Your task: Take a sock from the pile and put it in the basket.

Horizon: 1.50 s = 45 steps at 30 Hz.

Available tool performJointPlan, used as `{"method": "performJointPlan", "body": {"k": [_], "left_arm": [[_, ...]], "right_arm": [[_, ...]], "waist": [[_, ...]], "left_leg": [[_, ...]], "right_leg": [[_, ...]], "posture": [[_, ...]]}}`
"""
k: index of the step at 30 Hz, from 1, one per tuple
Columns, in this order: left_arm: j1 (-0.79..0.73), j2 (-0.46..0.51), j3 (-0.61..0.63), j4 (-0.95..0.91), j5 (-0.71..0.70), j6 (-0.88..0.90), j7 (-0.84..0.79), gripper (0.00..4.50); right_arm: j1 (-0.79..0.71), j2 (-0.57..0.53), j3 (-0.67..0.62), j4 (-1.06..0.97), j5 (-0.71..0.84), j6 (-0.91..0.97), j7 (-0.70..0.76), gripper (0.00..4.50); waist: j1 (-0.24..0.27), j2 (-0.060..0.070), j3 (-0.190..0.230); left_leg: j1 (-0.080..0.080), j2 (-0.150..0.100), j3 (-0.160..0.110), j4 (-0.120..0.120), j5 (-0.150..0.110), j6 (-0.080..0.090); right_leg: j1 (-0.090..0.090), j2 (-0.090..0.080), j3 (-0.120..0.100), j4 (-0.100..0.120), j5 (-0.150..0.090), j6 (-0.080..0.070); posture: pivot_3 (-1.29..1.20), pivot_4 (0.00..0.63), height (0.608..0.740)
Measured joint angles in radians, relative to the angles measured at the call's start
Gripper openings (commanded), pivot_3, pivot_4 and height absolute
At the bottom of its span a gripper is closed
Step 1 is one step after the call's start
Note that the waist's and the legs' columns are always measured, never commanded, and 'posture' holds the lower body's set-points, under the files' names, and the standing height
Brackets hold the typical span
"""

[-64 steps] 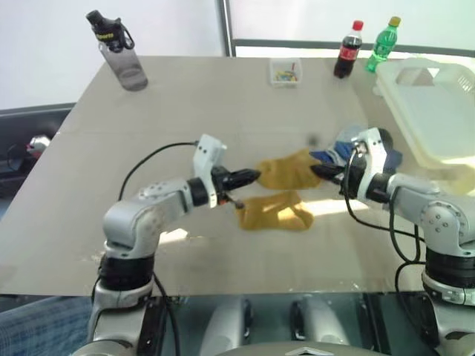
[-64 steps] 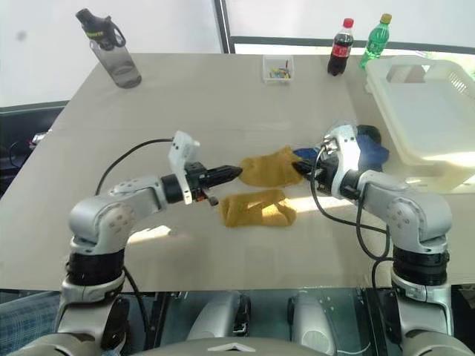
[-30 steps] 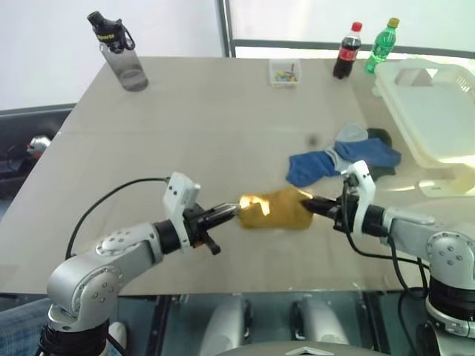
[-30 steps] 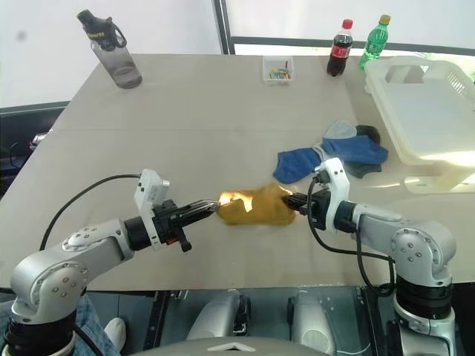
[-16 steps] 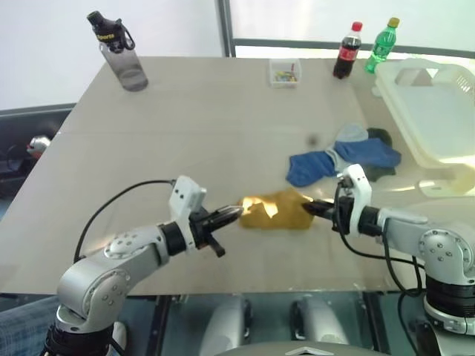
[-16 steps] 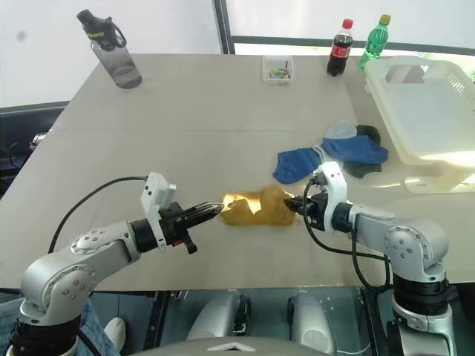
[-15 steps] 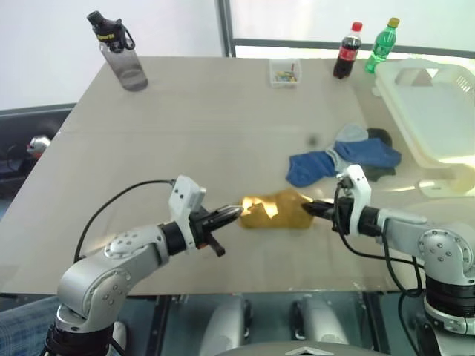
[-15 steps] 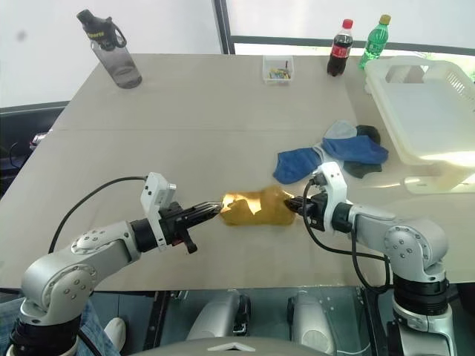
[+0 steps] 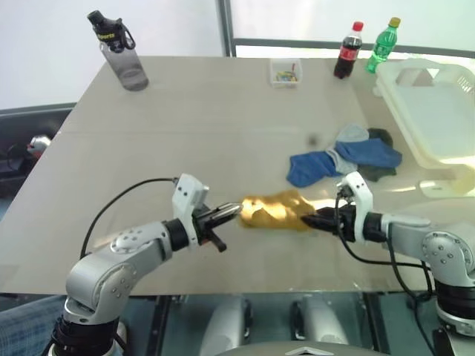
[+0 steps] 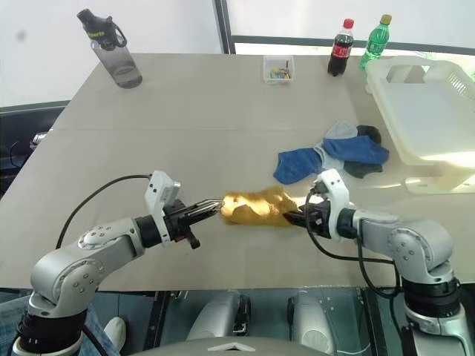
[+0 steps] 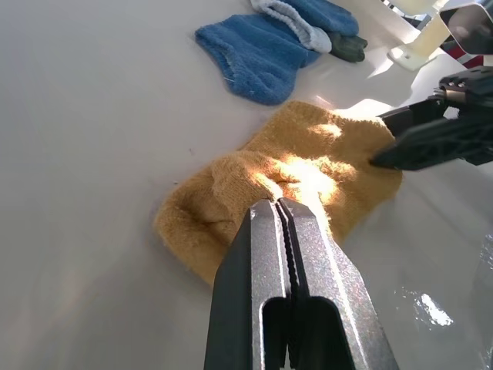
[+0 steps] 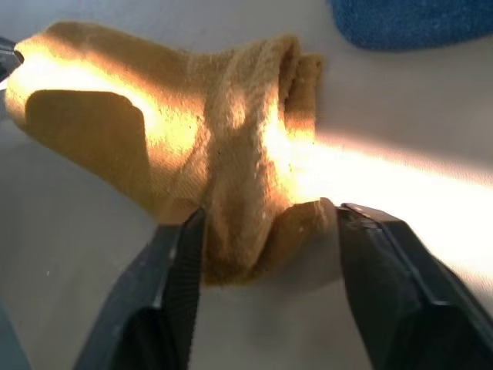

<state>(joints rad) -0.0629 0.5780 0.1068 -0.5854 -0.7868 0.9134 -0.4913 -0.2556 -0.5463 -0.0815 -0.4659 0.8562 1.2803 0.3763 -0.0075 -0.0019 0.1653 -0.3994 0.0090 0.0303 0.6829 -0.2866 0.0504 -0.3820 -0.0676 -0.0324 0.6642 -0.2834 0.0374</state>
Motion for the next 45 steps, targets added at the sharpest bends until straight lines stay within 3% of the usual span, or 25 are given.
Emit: {"method": "performJointPlan", "body": {"k": [3, 7, 15, 20, 26, 29, 30, 34, 37, 42, 45], "left_arm": [[0.001, 0.0, -0.001, 0.006, 0.003, -0.006, -0.007, 0.0], [0.0, 0.0, -0.012, 0.007, 0.011, -0.007, -0.008, 0.0], [0.0, 0.0, -0.021, 0.008, 0.011, -0.006, -0.006, 0.0], [-0.009, -0.005, -0.022, 0.01, 0.011, -0.002, 0.007, 0.0], [-0.016, -0.005, -0.024, 0.019, 0.026, -0.007, 0.015, 0.0], [-0.018, -0.005, -0.021, 0.028, 0.036, -0.024, 0.008, 0.81], [-0.018, -0.005, -0.017, 0.027, 0.034, -0.026, 0.004, 1.42], [-0.012, -0.002, -0.013, 0.024, 0.035, -0.027, -0.002, 2.76], [-0.01, -0.002, -0.01, 0.027, 0.066, -0.032, 0.027, 4.17], [0.033, -0.006, 0.024, 0.049, 0.075, -0.018, 0.058, 4.17], [0.038, -0.065, 0.072, 0.059, 0.012, 0.029, 0.088, 4.17]], "right_arm": [[0.015, -0.039, 0.006, -0.026, -0.062, -0.138, 0.074, 2.94], [0.024, -0.075, 0.051, -0.028, -0.242, -0.479, 0.198, 2.94], [0.055, -0.054, 0.276, 0.041, -0.535, -0.89, 0.326, 2.94], [0.067, -0.043, 0.344, 0.19, -0.695, -1.039, 0.334, 2.94], [0.066, -0.024, 0.353, 0.25, -0.742, -1.086, 0.337, 2.94], [0.067, -0.014, 0.352, 0.255, -0.752, -1.089, 0.339, 3.11], [0.067, -0.012, 0.351, 0.258, -0.754, -1.09, 0.339, 3.11], [0.067, -0.004, 0.35, 0.262, -0.759, -1.093, 0.339, 3.11], [0.067, -0.002, 0.35, 0.263, -0.762, -1.093, 0.34, 3.11], [0.074, -0.001, 0.347, 0.258, -0.766, -1.09, 0.34, 3.11], [0.075, 0.0, 0.345, 0.258, -0.767, -1.088, 0.34, 3.11]], "waist": [[0.0, 0.0, 0.0], [0.0, 0.0, 0.0], [0.002, 0.0, 0.0], [0.006, 0.0, 0.0], [0.006, 0.0, 0.0], [0.006, 0.0, 0.0], [0.006, 0.0, 0.0], [0.005, 0.0, 0.0], [0.004, -0.001, 0.0], [0.004, -0.001, 0.0], [0.004, -0.002, -0.001]], "left_leg": [[0.0, 0.0, 0.0, 0.0, 0.0, 0.0], [0.0, 0.0, 0.0, 0.0, 0.0, 0.0], [0.001, 0.001, 0.0, 0.0, 0.0, 0.0], [0.001, 0.0, 0.0, 0.001, 0.0, -0.001], [0.002, 0.001, 0.0, 0.001, 0.0, -0.001], [0.003, 0.001, -0.001, 0.001, 0.0, -0.001], [0.004, 0.001, -0.001, 0.001, 0.0, -0.001], [0.004, 0.001, -0.001, 0.001, 0.0, -0.001], [0.004, 0.001, -0.001, 0.001, 0.0, -0.001], [0.004, 0.001, -0.001, 0.001, 0.0, -0.001], [0.004, 0.001, -0.001, 0.001, 0.0, -0.001]], "right_leg": [[0.0, 0.0, 0.0, 0.0, 0.0, 0.0], [0.0, 0.001, 0.0, 0.0, 0.0, 0.0], [0.0, 0.001, 0.0, 0.0, 0.0, 0.0], [0.001, 0.001, 0.0, 0.0, 0.0, 0.0], [0.001, 0.001, 0.0, 0.0, 0.0, 0.0], [0.003, 0.001, -0.001, 0.0, 0.0, 0.0], [0.003, 0.0, -0.001, 0.0, 0.0, 0.0], [0.003, 0.0, -0.001, 0.0, 0.0, 0.0], [0.004, 0.0, -0.001, 0.0, 0.0, 0.0], [0.003, -0.001, -0.001, 0.0, 0.0, 0.0], [0.004, -0.001, -0.001, 0.0, 0.0, 0.0]], "posture": [[0.0, 0.15, 0.74], [0.0, 0.15, 0.74], [0.0, 0.15, 0.74], [0.0, 0.15, 0.74], [0.0, 0.15, 0.74], [0.0, 0.15, 0.74], [0.0, 0.15, 0.74], [0.0, 0.15, 0.74], [0.0, 0.15, 0.74], [0.0, 0.15, 0.74], [0.0, 0.15, 0.74]]}}
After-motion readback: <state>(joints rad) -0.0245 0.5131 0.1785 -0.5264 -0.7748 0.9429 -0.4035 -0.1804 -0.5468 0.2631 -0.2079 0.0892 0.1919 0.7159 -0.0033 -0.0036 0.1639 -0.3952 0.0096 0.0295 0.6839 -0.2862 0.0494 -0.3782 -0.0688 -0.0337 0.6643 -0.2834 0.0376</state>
